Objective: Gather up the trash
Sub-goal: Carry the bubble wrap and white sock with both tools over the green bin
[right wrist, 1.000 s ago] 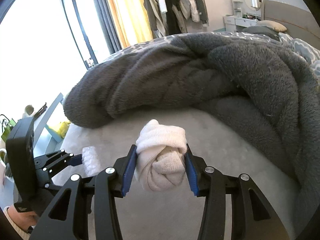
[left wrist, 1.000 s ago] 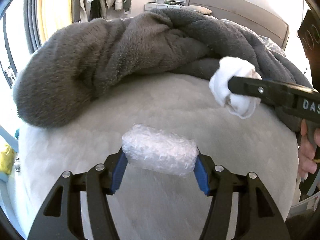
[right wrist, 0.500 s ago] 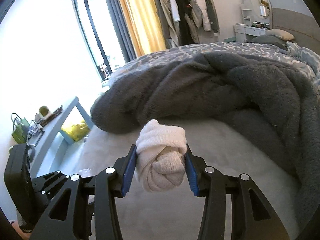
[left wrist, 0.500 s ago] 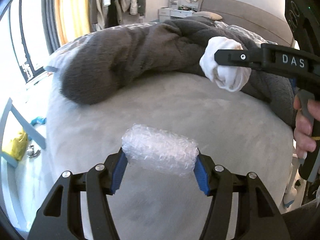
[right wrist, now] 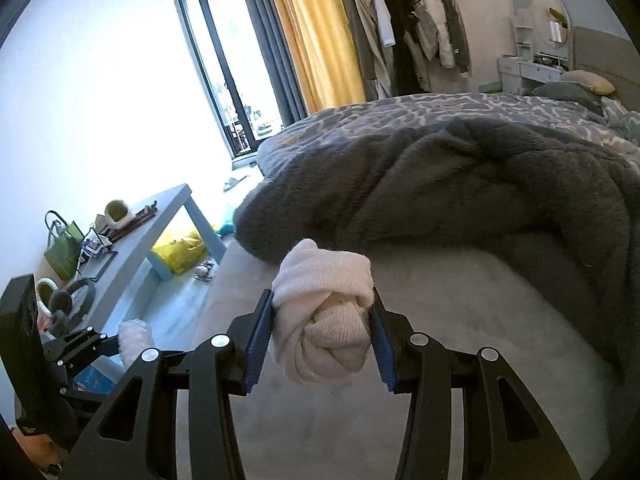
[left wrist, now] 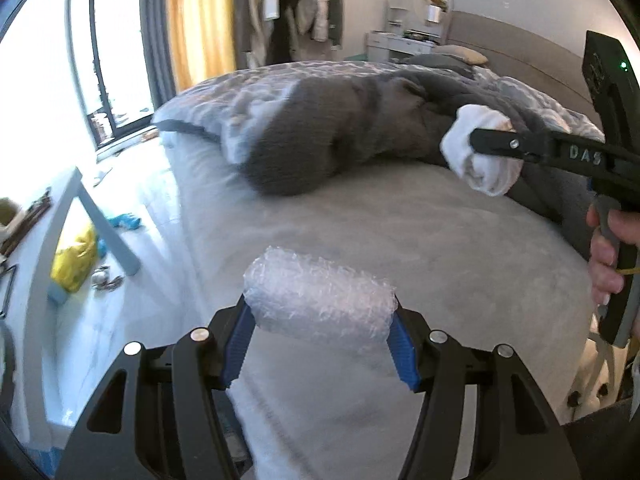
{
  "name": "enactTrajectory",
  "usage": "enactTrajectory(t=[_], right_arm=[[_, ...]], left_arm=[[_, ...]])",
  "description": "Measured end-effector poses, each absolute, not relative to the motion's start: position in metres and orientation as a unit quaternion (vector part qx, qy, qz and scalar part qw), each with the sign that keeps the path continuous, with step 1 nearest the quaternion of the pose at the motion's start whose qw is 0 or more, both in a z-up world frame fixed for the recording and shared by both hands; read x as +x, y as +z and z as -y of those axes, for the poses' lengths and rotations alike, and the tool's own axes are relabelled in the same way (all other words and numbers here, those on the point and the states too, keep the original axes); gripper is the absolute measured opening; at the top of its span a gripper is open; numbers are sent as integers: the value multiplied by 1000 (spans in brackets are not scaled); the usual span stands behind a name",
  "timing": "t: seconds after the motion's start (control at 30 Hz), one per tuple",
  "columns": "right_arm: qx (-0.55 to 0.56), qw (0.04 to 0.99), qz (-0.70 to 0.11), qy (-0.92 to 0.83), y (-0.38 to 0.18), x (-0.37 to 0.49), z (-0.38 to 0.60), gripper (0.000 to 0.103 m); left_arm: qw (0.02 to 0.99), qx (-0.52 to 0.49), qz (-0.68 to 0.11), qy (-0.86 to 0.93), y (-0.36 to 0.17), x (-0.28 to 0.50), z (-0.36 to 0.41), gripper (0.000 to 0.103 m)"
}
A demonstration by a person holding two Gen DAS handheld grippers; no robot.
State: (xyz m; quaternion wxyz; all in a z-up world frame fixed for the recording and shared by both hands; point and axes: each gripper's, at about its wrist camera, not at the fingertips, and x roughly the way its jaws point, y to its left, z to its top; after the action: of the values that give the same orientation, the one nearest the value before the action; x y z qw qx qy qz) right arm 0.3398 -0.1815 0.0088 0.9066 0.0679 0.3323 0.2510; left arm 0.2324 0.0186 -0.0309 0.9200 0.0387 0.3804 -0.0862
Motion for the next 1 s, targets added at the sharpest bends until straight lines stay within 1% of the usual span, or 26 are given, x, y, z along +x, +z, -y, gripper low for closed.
enactTrajectory(t=[0.23,0.67,1.0], right_arm=[[49,897,-345,273,1,342,132,46],[8,870,-369,328,-26,341,22,46],[-28,855,-375,356,-37,329,-40,46]], left_arm=[[921,19,-384,-53,-33,212,-62,62],[911,-44,-409,28,-55,185,-156,63],[894,-99,-433,62,-84,165,-227,62]])
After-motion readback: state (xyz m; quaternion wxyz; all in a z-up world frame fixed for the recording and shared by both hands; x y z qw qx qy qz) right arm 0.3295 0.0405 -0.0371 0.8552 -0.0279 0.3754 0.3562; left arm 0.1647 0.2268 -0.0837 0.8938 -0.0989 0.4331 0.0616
